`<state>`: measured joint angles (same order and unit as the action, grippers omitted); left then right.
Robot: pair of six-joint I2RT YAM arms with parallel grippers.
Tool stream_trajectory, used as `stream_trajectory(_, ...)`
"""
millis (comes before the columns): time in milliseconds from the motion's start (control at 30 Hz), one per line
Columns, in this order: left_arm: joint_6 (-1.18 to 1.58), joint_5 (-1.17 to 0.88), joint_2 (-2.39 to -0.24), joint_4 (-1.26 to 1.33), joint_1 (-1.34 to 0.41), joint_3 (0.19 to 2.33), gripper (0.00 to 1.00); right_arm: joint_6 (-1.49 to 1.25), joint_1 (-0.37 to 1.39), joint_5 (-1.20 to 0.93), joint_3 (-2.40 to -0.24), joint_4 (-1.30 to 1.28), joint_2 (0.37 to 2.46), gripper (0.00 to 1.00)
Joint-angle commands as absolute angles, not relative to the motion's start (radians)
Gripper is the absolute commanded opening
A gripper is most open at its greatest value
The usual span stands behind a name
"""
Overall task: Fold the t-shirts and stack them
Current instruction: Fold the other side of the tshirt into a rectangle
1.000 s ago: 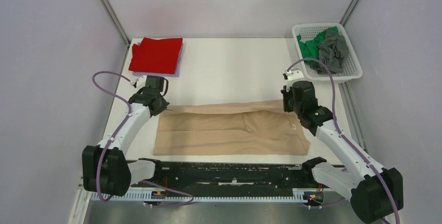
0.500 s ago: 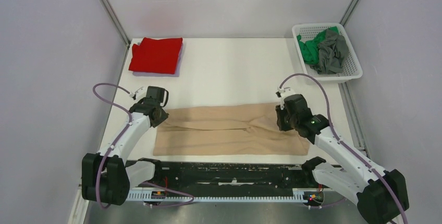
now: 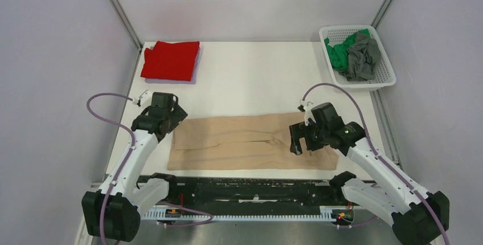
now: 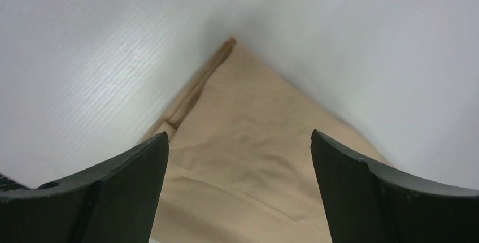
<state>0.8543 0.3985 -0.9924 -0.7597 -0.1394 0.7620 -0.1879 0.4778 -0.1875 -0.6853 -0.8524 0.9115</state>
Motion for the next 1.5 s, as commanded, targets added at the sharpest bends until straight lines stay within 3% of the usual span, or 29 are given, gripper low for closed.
stream_trajectory(0, 0.829, 0.188, -0.986, -0.608, -0.138, 0.761, 1.0, -0.224, 0.479, -0.066, -0.71, -0.63, 0.929, 0.98)
stream_trajectory(233, 0.792, -0.081, -1.136, -0.402, -0.138, 0.685, 1.0, -0.153, 0.47, -0.145, -0.658, -0.442, 1.169, 0.98)
stream_trajectory(467, 0.786, -0.042, -1.212, -0.386, -0.138, 0.649, 1.0, -0.104, 0.471, -0.291, -0.599, -0.315, 1.267, 0.98)
stream_trajectory(767, 0.776, 0.083, -1.154, -0.463, -0.138, 0.653, 1.0, -0.072, 0.53, -0.47, -0.565, -0.459, 1.156, 0.98)
stream_trajectory(1000, 0.779, 0.136, -1.12, -0.514, -0.138, 0.694, 1.0, -0.148, 0.699, -0.589, -0.511, -0.528, 1.069, 0.98)
stream_trajectory(1200, 0.765, 0.093, -1.099, -0.532, -0.138, 0.719, 1.0, -0.149, 0.741, -0.41, -0.607, -0.638, 0.985, 0.98)
stream_trajectory(1467, 0.689, -0.16, -1.146, -0.496, -0.182, 0.759, 1.0, -0.337, 0.711, -0.144, -0.626, -0.66, 0.855, 0.98)
